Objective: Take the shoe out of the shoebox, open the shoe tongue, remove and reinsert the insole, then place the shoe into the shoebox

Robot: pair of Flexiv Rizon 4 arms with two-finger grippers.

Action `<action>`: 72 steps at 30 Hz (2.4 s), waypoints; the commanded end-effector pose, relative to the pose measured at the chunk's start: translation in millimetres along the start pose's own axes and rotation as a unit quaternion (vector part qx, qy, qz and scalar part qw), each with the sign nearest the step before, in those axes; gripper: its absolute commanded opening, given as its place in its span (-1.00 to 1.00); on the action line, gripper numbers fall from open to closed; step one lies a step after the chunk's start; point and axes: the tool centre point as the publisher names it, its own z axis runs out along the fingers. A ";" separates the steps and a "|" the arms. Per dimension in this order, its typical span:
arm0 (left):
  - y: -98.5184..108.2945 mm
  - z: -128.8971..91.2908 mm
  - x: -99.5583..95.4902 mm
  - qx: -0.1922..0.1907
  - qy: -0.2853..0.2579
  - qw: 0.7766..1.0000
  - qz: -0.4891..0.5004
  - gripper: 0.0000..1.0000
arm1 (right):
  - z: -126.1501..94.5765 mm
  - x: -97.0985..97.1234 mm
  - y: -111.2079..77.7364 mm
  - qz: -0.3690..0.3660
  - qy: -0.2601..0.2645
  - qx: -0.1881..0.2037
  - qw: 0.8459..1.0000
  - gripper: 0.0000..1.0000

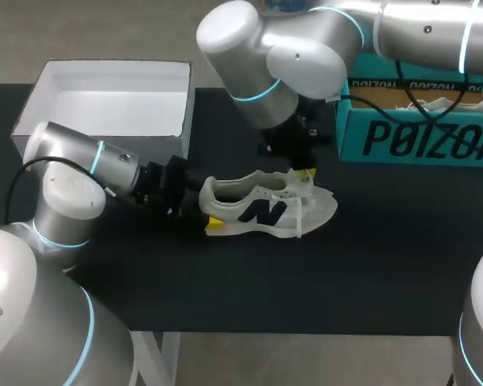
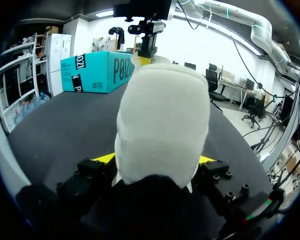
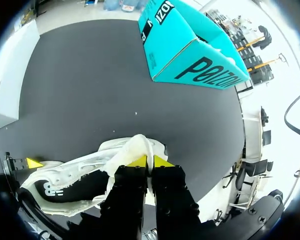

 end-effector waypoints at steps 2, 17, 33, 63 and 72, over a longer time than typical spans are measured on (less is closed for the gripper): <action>2.9 0.4 0.6 -0.001 0.000 1.000 0.000 -1.00 | 22.1 -5.2 3.5 0.003 0.015 0.014 1.000 -1.00; 2.9 0.4 0.6 -0.001 0.000 1.000 0.000 -1.00 | 12.8 -21.3 -0.9 0.008 0.020 0.022 1.000 1.00; 2.9 0.4 0.6 -0.001 0.000 1.000 0.000 -1.00 | -108.7 -45.0 -28.0 -0.569 0.104 -0.092 0.810 1.00; 2.9 0.4 0.6 -0.001 0.000 1.000 0.000 -1.00 | -122.6 10.1 -61.5 -0.852 -0.021 -0.149 0.502 -1.00; 2.9 0.4 0.6 -0.001 0.000 1.000 0.000 -1.00 | -128.6 28.2 -63.8 -0.863 0.013 -0.156 0.480 -1.00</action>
